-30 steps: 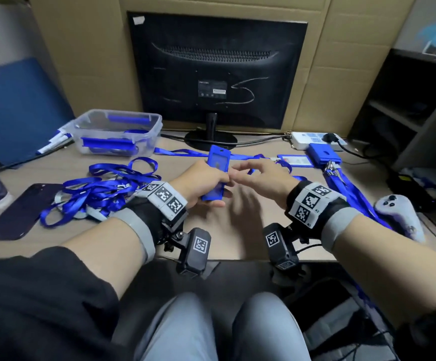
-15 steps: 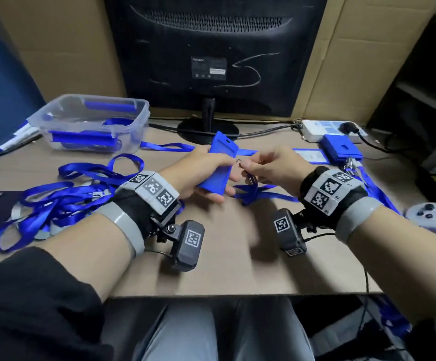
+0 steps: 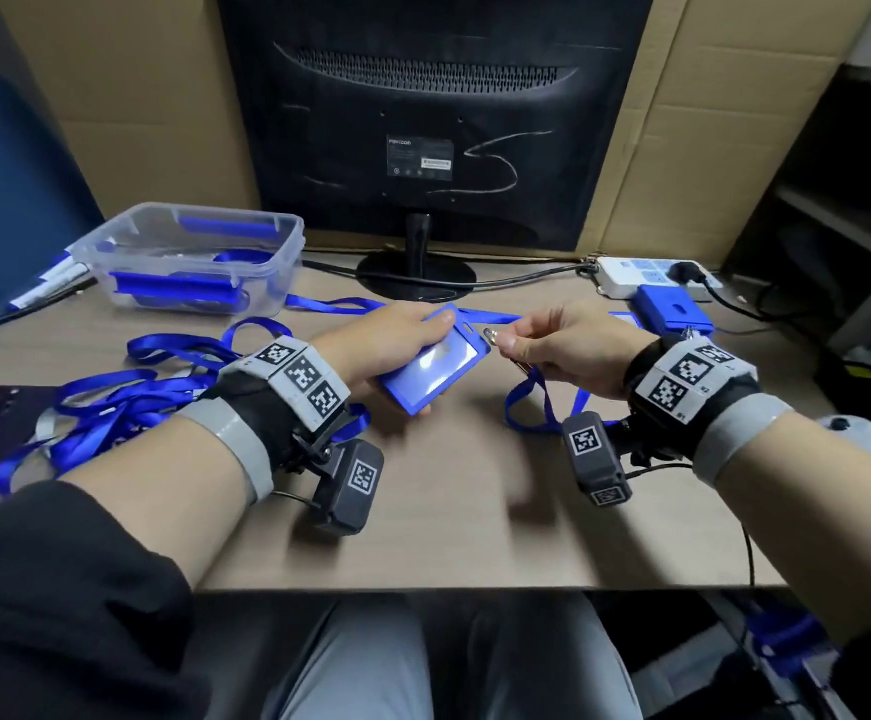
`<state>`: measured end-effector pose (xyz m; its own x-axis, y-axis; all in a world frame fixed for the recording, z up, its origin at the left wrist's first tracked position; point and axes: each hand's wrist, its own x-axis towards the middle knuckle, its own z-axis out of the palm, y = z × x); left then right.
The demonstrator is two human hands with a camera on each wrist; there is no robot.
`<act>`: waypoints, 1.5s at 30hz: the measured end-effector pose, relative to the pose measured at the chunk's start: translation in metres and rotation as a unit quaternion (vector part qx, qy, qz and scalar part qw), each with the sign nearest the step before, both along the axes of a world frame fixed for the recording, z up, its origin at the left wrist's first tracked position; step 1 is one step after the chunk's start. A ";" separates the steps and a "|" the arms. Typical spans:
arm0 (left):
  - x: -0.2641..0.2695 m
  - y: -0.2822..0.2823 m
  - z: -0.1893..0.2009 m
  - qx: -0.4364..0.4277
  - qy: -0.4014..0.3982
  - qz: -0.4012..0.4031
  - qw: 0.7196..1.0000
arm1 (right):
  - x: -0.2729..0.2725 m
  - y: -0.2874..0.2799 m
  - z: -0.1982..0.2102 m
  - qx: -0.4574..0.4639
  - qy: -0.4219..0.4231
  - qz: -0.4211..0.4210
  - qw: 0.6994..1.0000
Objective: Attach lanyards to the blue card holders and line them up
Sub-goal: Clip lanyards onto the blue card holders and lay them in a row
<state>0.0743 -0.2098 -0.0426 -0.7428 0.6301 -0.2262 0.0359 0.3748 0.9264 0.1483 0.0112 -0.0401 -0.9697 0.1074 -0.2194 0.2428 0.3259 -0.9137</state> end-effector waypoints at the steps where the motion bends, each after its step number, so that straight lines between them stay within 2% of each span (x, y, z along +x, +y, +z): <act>1: -0.001 -0.001 -0.002 -0.012 0.032 0.001 0.999 | 0.003 -0.001 0.000 0.008 -0.001 0.005 1.000; 4: -0.002 -0.004 -0.001 -0.063 0.123 -0.002 0.990 | 0.011 -0.005 0.003 0.044 0.008 0.014 0.999; 7: 0.002 -0.006 0.004 -0.069 0.135 0.001 0.988 | 0.016 -0.008 0.006 0.074 0.012 0.011 0.997; 11: 0.012 -0.005 0.013 -0.089 0.177 -0.013 0.980 | 0.021 -0.014 0.013 0.170 0.007 0.005 0.985; 17: 0.017 -0.001 0.014 -0.172 0.277 -0.035 0.945 | 0.024 -0.025 0.021 0.252 0.006 0.033 0.967; 20: 0.017 -0.003 0.014 -0.205 0.298 -0.024 0.932 | 0.027 -0.024 0.022 0.251 0.000 0.031 0.968; 23: 0.014 -0.004 0.014 -0.214 0.351 0.044 0.911 | 0.030 -0.023 0.017 0.200 0.013 0.013 0.980; 25: 0.009 -0.004 0.012 -0.193 0.379 0.062 0.903 | 0.029 -0.022 0.015 0.153 0.034 0.009 0.988; 28: 0.002 -0.003 0.014 -0.128 0.385 -0.016 0.914 | 0.028 -0.026 0.020 0.034 0.032 0.038 0.998; 30: 0.002 -0.002 0.017 -0.086 0.395 -0.046 0.913 | 0.026 -0.030 0.026 0.006 0.015 0.061 0.998; 32: 0.004 -0.001 0.016 -0.027 0.396 -0.003 0.918 | 0.024 -0.033 0.031 0.051 0.008 0.068 0.996; 35: 0.006 0.000 0.013 0.035 0.394 0.144 0.907 | 0.020 -0.034 0.040 0.112 0.018 0.032 0.993; 37: 0.007 0.001 0.017 0.069 0.350 0.239 0.903 | 0.018 -0.033 0.047 0.111 0.039 -0.007 0.993; 39: 0.007 0.003 0.025 0.104 0.251 0.286 0.919 | 0.018 -0.035 0.053 0.024 0.070 -0.050 0.996; 40: 0.008 0.004 0.029 0.104 0.199 0.285 0.932 | 0.018 -0.037 0.055 -0.028 0.085 -0.071 0.993; 42: 0.014 0.007 0.034 0.109 0.089 0.240 0.960 | 0.019 -0.039 0.056 -0.099 0.110 -0.110 0.983; 45: 0.029 0.009 0.037 0.162 -0.068 0.090 0.980 | 0.020 -0.038 0.053 -0.126 0.167 -0.117 0.971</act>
